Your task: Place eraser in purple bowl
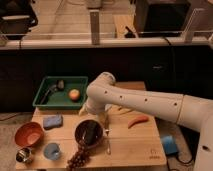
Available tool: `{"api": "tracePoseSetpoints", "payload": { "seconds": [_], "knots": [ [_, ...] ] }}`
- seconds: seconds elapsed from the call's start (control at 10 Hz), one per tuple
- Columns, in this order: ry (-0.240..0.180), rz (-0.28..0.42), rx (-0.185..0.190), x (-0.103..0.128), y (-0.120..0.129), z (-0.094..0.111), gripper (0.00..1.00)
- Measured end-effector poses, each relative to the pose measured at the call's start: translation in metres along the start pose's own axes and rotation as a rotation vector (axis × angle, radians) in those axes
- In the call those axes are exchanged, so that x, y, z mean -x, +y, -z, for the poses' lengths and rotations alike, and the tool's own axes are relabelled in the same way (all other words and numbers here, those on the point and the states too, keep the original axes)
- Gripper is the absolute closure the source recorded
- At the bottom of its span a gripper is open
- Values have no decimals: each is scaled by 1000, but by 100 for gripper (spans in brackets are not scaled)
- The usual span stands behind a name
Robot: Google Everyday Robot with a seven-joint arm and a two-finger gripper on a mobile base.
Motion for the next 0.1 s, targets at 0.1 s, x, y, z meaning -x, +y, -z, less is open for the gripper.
{"api": "tracePoseSetpoints", "payload": {
  "seconds": [0.1],
  "knots": [
    [0, 0, 0, 0, 0, 0, 20]
  ]
}}
